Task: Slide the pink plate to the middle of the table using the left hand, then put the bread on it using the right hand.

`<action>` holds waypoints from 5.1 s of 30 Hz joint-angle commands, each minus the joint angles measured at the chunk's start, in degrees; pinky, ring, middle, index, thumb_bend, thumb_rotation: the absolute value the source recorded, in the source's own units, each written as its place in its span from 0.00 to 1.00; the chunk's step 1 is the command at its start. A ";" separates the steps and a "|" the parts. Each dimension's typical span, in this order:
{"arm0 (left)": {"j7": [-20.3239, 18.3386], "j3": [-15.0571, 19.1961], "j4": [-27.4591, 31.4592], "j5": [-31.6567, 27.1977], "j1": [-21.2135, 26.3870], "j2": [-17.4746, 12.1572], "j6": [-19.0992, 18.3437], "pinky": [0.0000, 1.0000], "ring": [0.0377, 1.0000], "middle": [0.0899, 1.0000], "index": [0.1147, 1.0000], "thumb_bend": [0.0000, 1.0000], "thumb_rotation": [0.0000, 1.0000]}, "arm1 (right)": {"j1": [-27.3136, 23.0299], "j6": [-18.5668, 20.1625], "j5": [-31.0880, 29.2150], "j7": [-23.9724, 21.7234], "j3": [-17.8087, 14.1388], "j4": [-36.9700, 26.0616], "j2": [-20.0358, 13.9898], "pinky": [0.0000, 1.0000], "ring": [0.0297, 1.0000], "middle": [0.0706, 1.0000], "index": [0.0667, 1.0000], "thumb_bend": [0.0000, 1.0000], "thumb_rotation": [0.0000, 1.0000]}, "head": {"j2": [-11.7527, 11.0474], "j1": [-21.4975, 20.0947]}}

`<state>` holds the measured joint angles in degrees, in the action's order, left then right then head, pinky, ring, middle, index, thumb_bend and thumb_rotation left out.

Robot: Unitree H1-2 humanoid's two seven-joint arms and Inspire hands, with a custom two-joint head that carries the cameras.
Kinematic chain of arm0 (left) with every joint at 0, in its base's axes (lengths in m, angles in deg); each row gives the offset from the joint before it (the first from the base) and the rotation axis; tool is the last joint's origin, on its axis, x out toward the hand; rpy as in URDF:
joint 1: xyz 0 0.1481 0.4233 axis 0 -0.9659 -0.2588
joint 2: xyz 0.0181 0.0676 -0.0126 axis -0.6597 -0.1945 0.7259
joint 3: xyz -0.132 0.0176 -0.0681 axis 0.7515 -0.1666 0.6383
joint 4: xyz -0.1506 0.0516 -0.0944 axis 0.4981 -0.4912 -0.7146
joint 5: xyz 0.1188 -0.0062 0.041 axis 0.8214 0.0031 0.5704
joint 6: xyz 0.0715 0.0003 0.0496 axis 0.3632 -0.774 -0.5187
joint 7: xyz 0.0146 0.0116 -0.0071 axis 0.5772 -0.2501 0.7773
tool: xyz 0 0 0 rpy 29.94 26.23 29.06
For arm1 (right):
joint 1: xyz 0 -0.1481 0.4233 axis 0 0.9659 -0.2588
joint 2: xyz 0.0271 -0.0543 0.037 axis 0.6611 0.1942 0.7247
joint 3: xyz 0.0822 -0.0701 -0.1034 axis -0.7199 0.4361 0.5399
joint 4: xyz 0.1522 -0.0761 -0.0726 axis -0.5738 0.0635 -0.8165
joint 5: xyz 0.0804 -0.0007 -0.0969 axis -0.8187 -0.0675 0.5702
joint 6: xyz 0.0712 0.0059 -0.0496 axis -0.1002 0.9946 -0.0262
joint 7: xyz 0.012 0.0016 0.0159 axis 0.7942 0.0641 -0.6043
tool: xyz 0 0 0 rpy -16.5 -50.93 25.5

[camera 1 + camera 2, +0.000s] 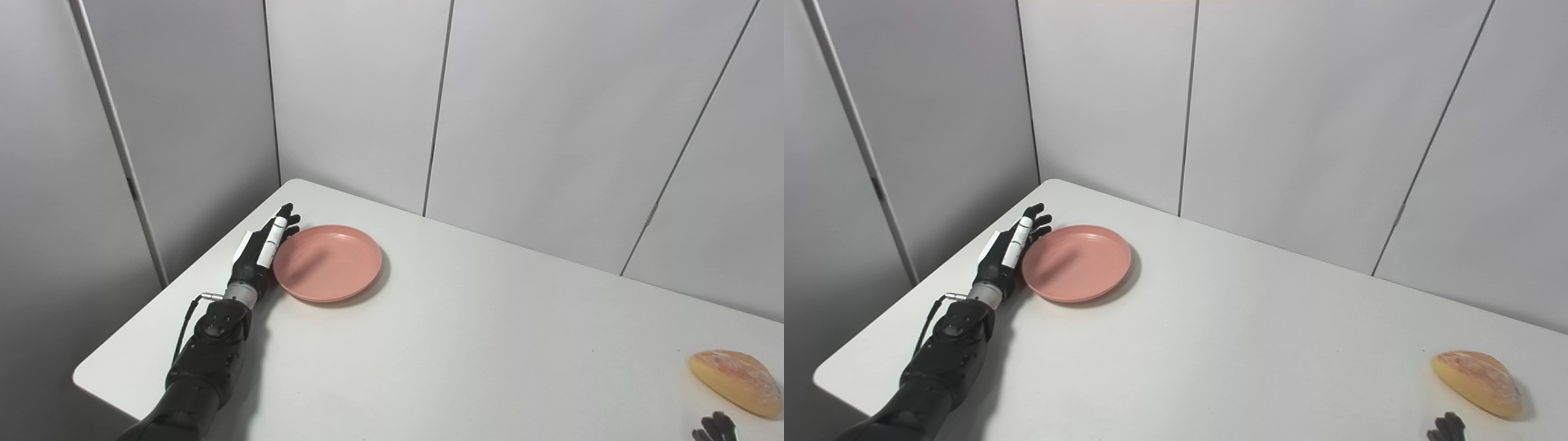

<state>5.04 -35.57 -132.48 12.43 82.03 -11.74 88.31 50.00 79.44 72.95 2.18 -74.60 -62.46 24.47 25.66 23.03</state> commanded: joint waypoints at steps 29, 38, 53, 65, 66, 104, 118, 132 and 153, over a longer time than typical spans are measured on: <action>2.15 -1.82 -1.35 -0.21 5.97 8.90 1.40 0.93 0.92 0.91 0.91 0.70 1.00 | -1.31 2.28 -0.18 1.18 -0.10 -3.73 1.28 1.00 1.00 1.00 1.00 0.47 0.93 | -0.07 -2.46; 3.09 -2.68 0.19 0.09 5.12 11.73 0.39 0.92 0.89 0.89 0.89 0.69 1.00 | -1.47 1.83 0.60 1.36 0.47 -3.53 2.06 1.00 1.00 1.00 1.00 0.47 0.90 | -0.47 -5.44; 1.04 -4.69 2.64 -0.04 3.59 14.99 -1.09 0.91 0.90 0.89 0.90 0.71 1.00 | -1.35 -1.60 3.20 2.12 0.80 -2.07 3.02 1.00 0.99 1.00 1.00 0.45 0.82 | 0.55 -12.37; -1.76 -6.03 5.63 -0.28 2.12 16.24 -2.85 0.90 0.90 0.89 0.90 0.70 1.00 | -1.94 -4.06 4.90 2.83 1.51 0.46 4.73 1.00 0.97 0.97 0.99 0.56 0.80 | 2.61 -20.08; -1.92 -6.10 5.75 -0.23 2.04 16.22 -2.94 0.89 0.90 0.89 0.89 0.70 1.00 | -1.96 -4.07 5.31 3.04 1.60 0.46 4.94 1.00 0.96 0.97 0.99 0.58 0.80 | 2.80 -20.60; -7.02 -13.48 15.13 1.71 -5.38 22.80 -7.54 0.91 0.92 0.92 0.92 0.69 1.00 | -1.79 -3.24 10.74 6.09 4.00 0.33 7.21 1.00 0.95 0.97 0.99 0.63 0.87 | 3.44 -32.04; -4.76 -15.65 19.25 5.33 -7.51 26.08 -7.11 0.93 0.93 0.93 0.94 0.68 1.00 | -2.50 -3.67 10.58 5.98 3.71 1.03 6.81 0.99 0.95 0.97 1.00 0.63 0.88 | 5.14 -33.43; -3.90 -16.10 20.36 6.83 -7.85 26.95 -6.77 0.97 0.96 0.95 0.97 0.67 1.00 | -2.88 -2.41 10.88 6.09 3.75 0.37 6.83 1.00 0.95 0.97 1.00 0.64 0.88 | 6.79 -33.76; -2.75 -15.83 20.12 7.12 -7.62 26.99 -6.71 0.98 0.97 0.97 0.98 0.67 1.00 | -3.20 -2.53 10.21 5.82 3.60 -0.06 6.60 0.98 0.94 0.97 1.00 0.63 0.87 | 7.52 -34.03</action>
<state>1.59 -51.09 -110.92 19.15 76.69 14.21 80.51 48.04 77.85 83.95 8.01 -70.85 -61.42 31.13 33.13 -11.07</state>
